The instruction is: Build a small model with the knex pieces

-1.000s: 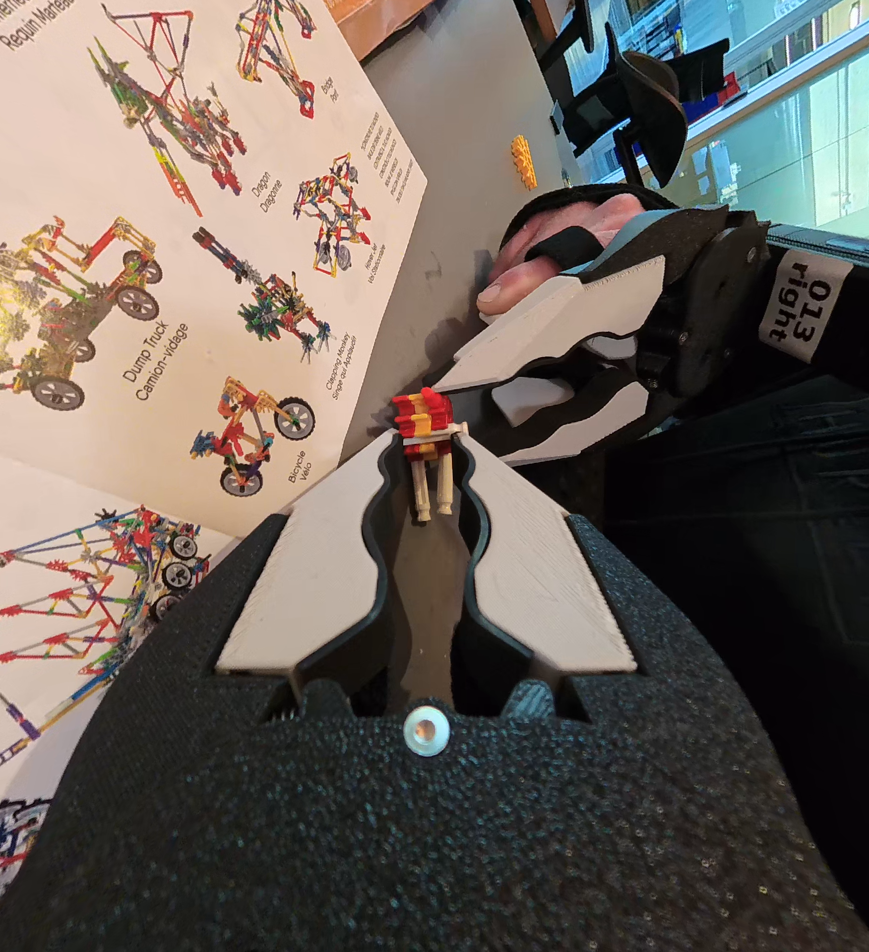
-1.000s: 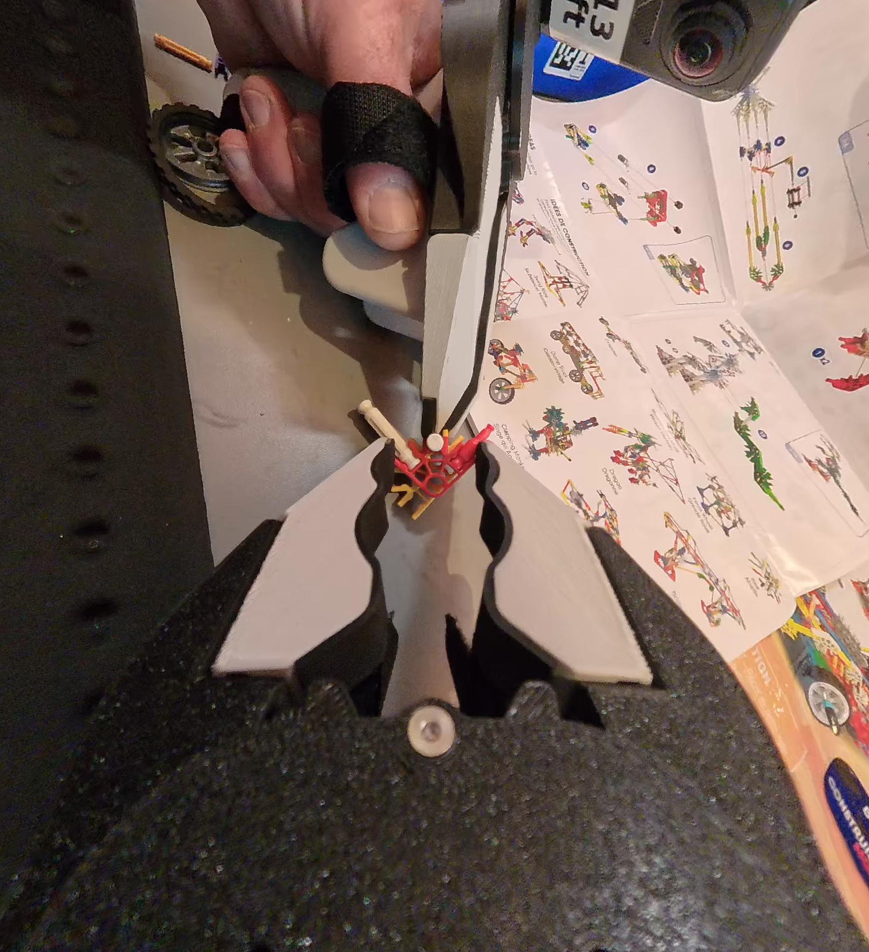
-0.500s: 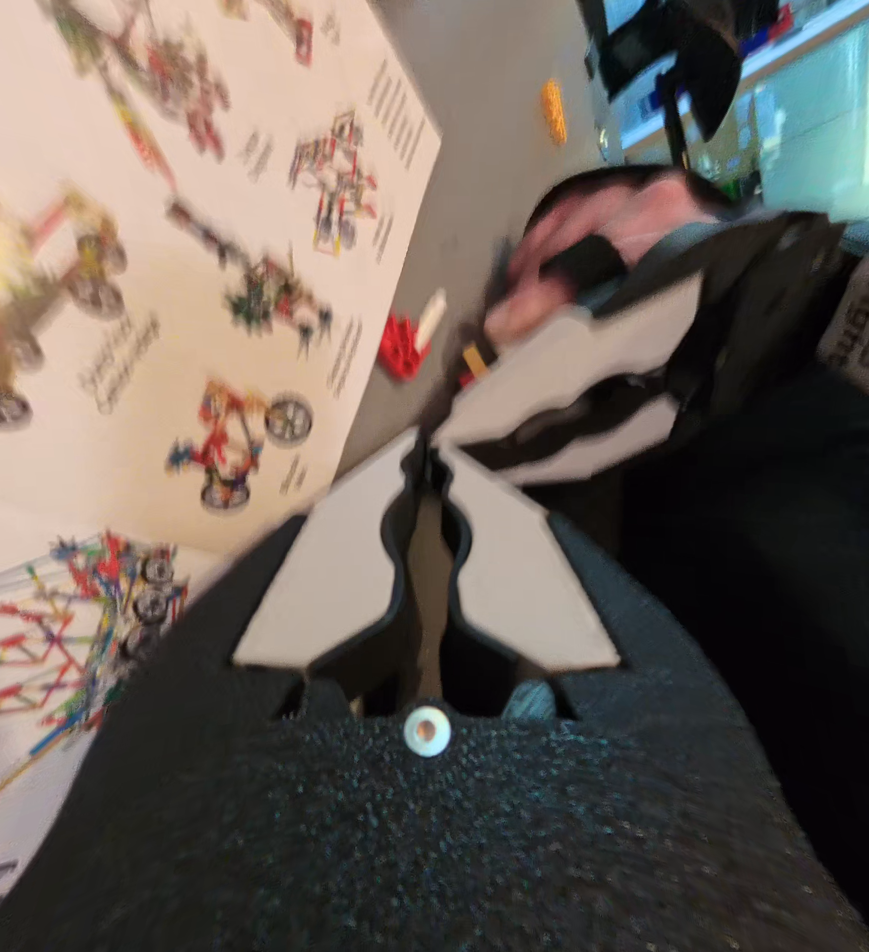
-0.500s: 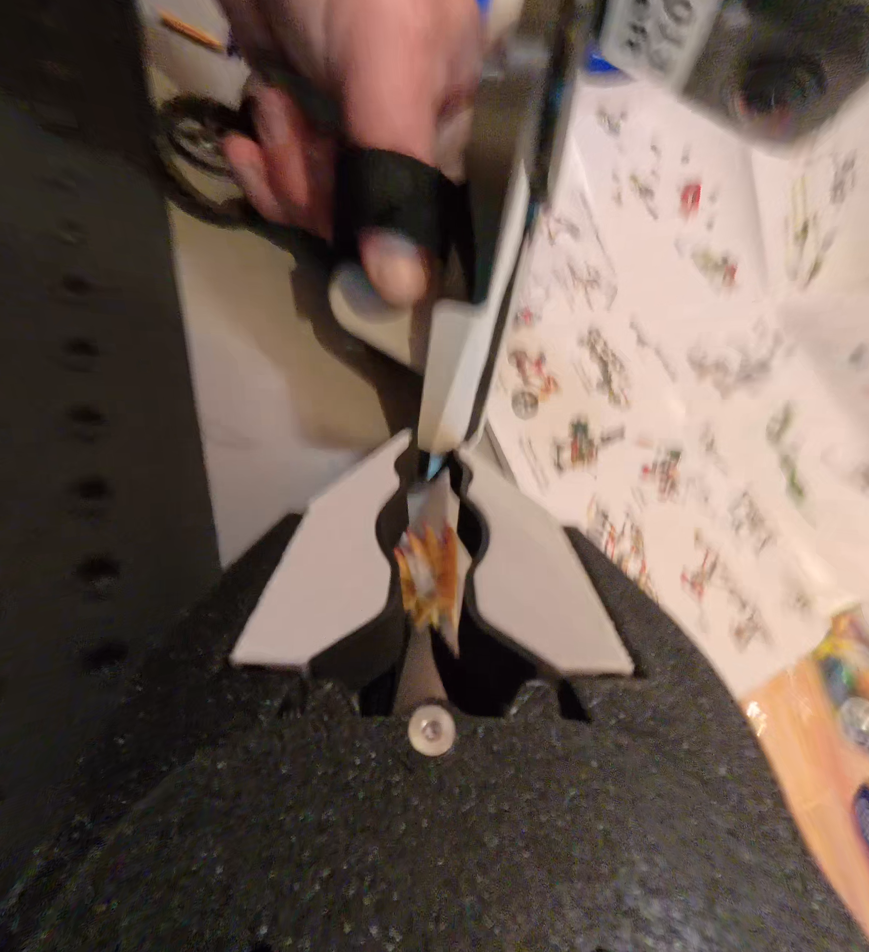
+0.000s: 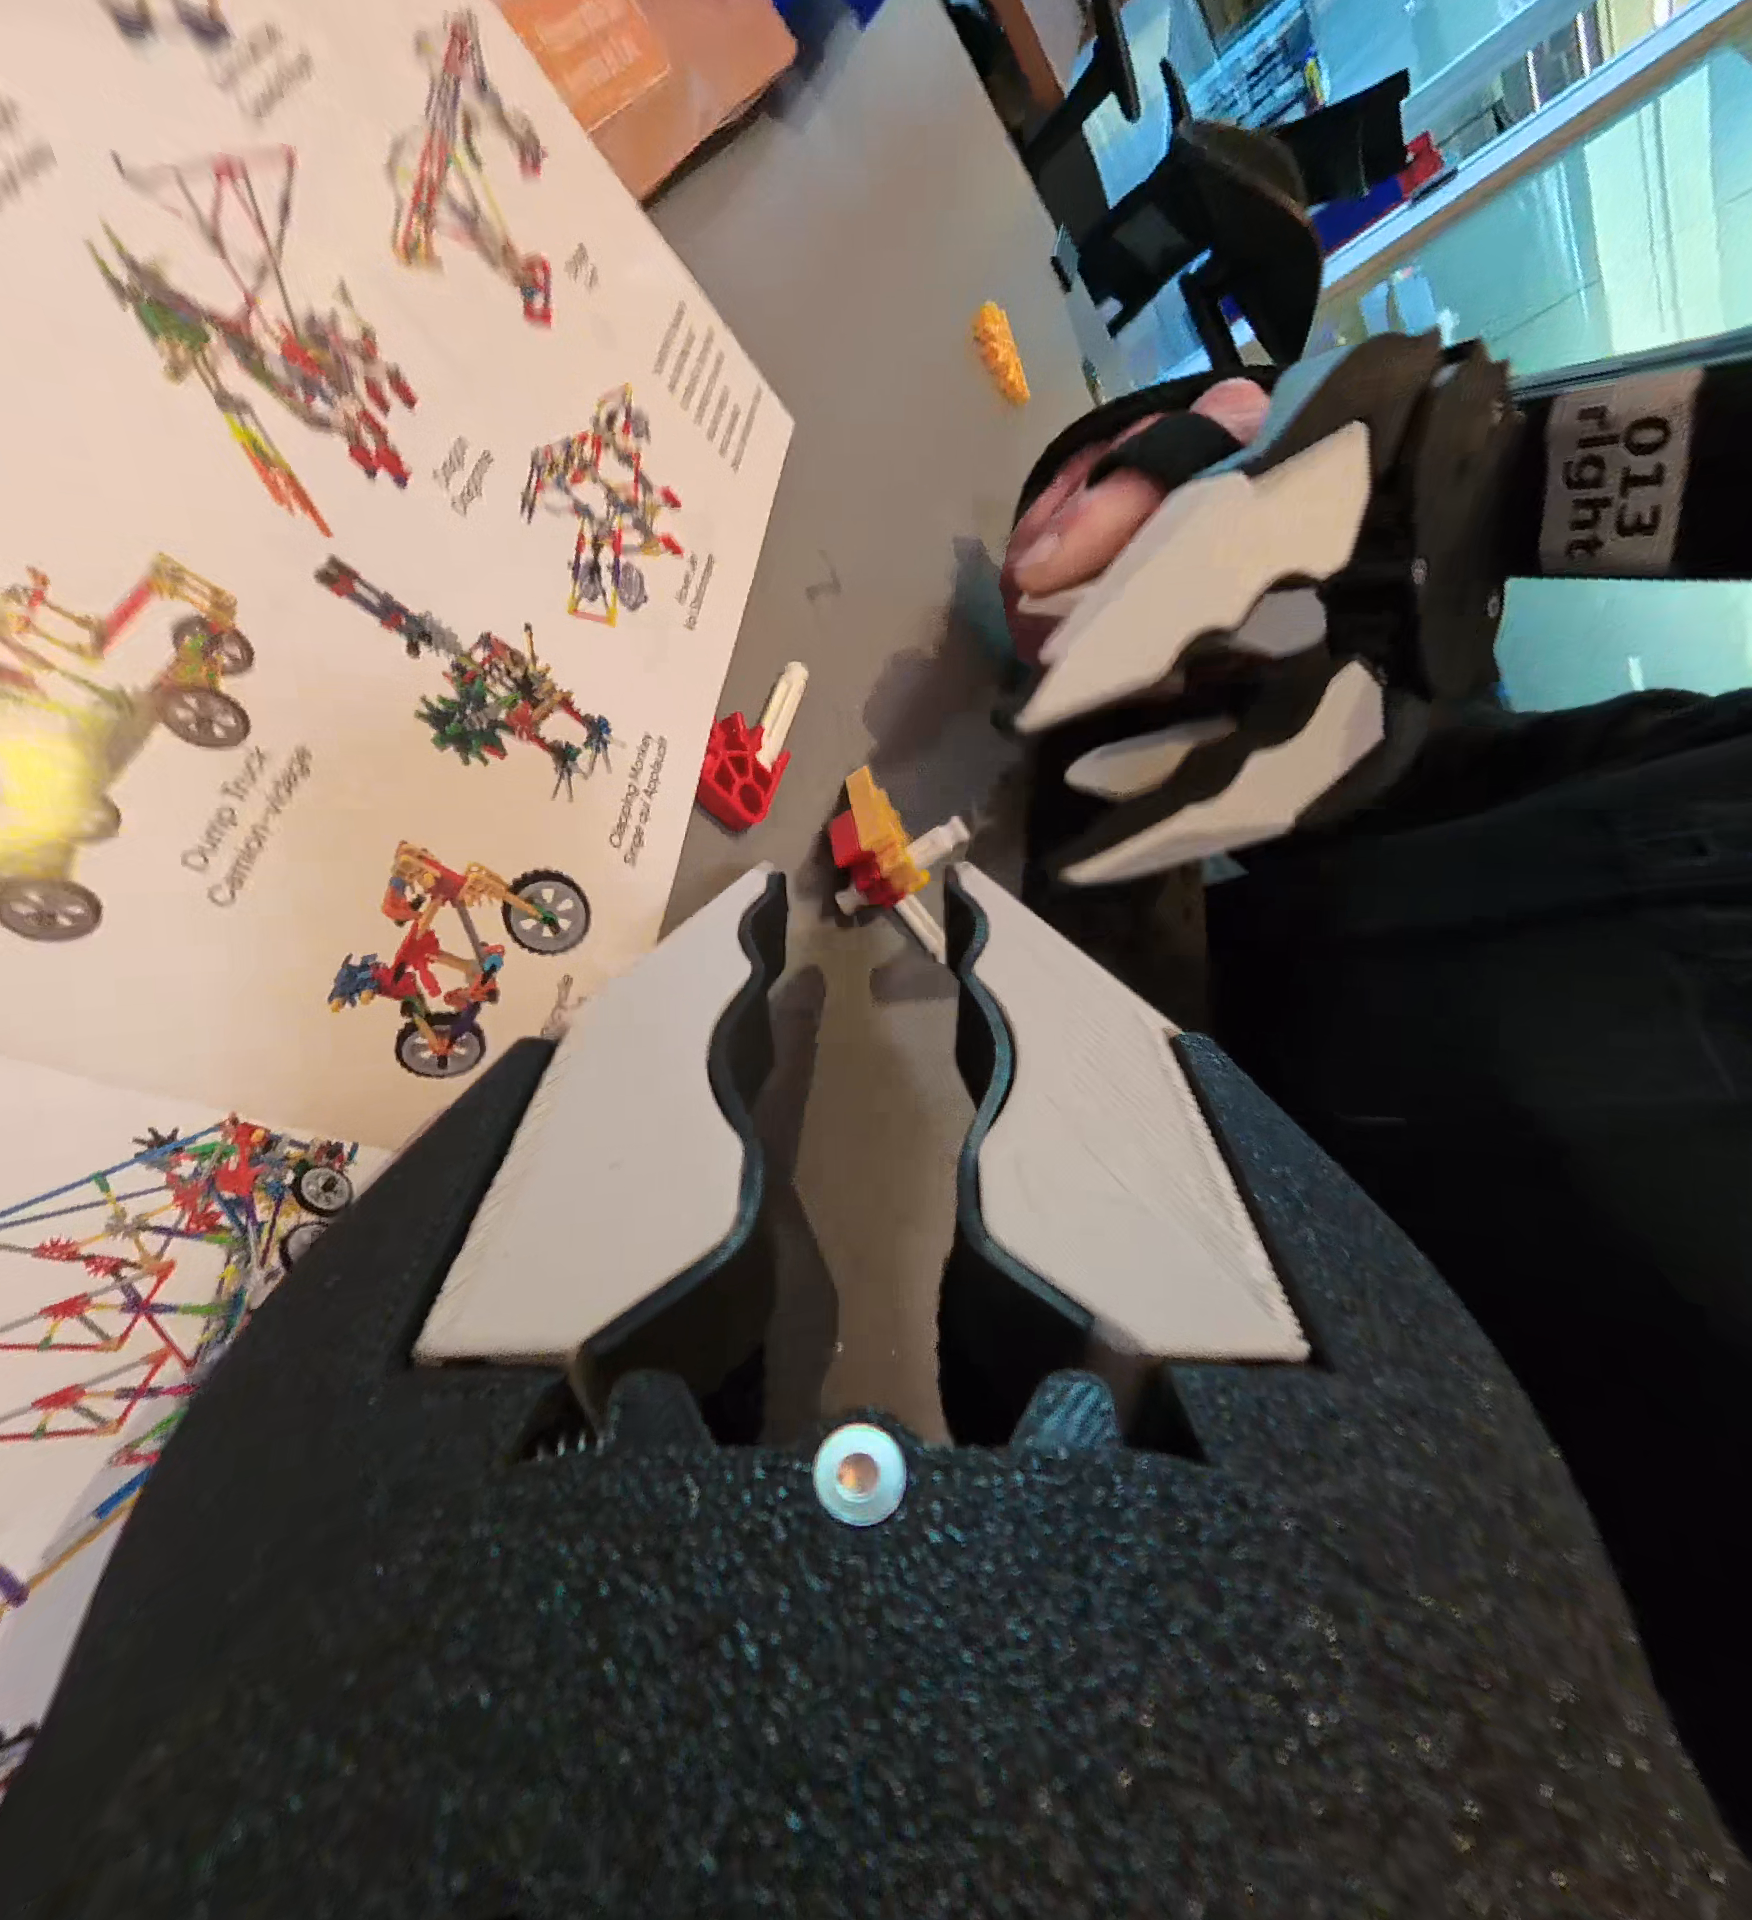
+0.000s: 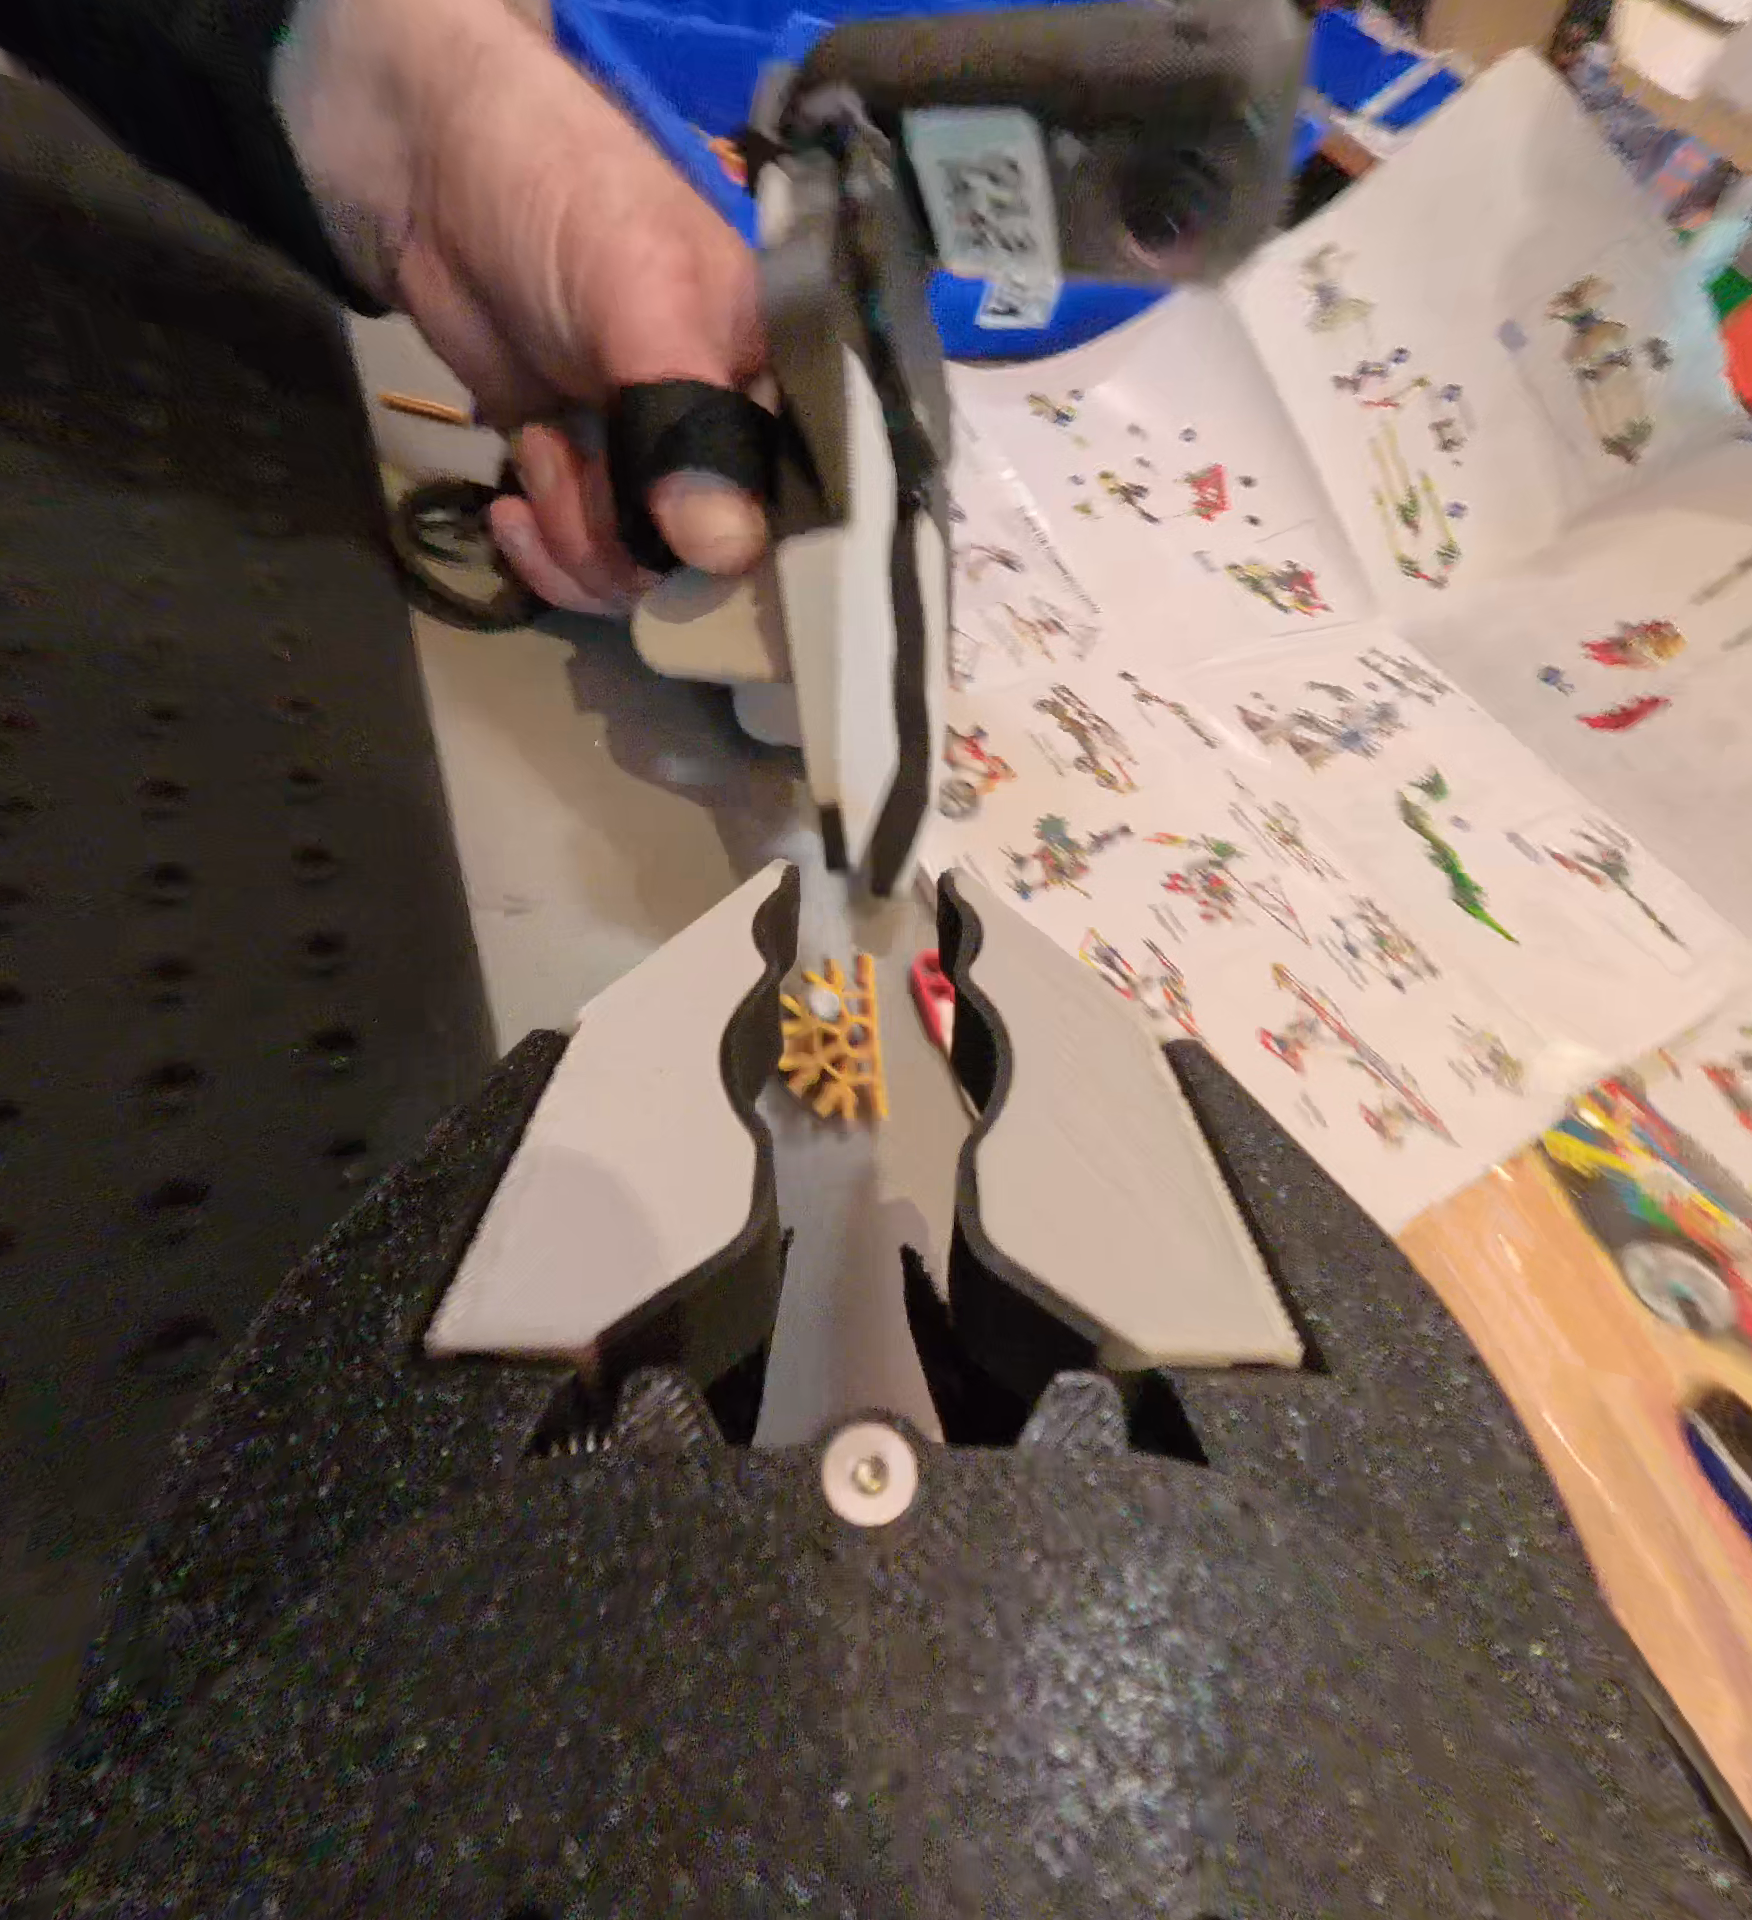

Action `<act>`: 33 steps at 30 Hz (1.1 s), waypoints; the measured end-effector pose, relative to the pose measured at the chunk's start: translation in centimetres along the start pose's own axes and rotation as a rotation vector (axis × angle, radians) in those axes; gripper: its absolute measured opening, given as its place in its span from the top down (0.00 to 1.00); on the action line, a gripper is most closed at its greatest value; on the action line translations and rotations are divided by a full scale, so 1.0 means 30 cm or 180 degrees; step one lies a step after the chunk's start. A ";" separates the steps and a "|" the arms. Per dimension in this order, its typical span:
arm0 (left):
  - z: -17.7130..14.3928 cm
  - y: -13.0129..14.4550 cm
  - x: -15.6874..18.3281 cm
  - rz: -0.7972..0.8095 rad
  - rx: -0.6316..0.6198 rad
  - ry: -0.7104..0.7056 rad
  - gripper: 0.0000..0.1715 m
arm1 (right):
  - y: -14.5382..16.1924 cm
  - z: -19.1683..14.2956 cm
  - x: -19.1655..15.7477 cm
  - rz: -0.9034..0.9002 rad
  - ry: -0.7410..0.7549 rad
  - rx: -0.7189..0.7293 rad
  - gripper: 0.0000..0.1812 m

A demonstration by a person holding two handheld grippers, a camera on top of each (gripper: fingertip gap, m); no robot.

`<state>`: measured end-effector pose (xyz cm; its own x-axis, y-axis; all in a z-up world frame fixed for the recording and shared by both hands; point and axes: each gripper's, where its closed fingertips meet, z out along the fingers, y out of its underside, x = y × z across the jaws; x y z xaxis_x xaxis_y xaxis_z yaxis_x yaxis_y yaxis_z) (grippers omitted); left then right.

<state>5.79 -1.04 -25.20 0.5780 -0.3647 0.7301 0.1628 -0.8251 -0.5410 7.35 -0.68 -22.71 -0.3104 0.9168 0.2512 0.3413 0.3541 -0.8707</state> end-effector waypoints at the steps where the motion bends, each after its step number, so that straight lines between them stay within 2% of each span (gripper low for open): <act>1: -0.008 -0.012 0.000 0.0144 0.0073 -0.0083 0.83 | 0.016 -0.012 0.018 -0.0021 0.0118 -0.0046 0.85; 4: -0.047 -0.040 -0.008 0.0654 0.0138 -0.0439 0.83 | 0.019 -0.047 0.054 0.0111 0.0322 -0.0023 0.84; 8: -0.106 -0.060 -0.004 0.1253 0.0163 -0.0822 0.81 | 0.070 -0.064 0.042 0.0168 0.0288 -0.0309 0.83; 14: -0.068 0.018 -0.046 0.2065 -0.0322 -0.1351 0.80 | 0.122 -0.037 0.016 0.0151 0.0030 -0.0894 0.84; 15: -0.061 0.016 -0.059 0.2139 -0.0334 -0.1477 0.77 | 0.128 -0.029 0.013 0.0135 -0.0023 -0.0963 0.84; 19: -0.043 0.002 -0.079 0.2632 -0.0453 -0.1801 0.77 | 0.114 -0.007 0.014 0.0369 -0.0312 -0.0941 0.86; 23: -0.014 -0.020 -0.048 0.3058 -0.0514 -0.1782 0.80 | 0.139 0.003 0.063 0.0722 -0.0301 -0.0967 0.86; 27: 0.019 0.002 -0.084 0.3143 -0.0859 -0.1714 0.80 | 0.151 0.032 0.059 0.0986 -0.0353 -0.0790 0.86; 29: 0.040 -0.004 -0.088 0.3133 -0.0821 -0.1640 0.90 | 0.166 0.037 0.052 0.0924 -0.0324 -0.0823 0.86; 33: 0.063 -0.010 -0.083 0.3125 -0.0731 -0.1555 0.92 | 0.156 0.028 0.064 0.0877 -0.0256 -0.0741 0.86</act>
<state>5.82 0.94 -27.65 0.6348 -0.7344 -0.2403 -0.6585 -0.3513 -0.6656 7.60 2.59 -26.67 -0.2443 0.9695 -0.0213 0.6115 0.1370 -0.7793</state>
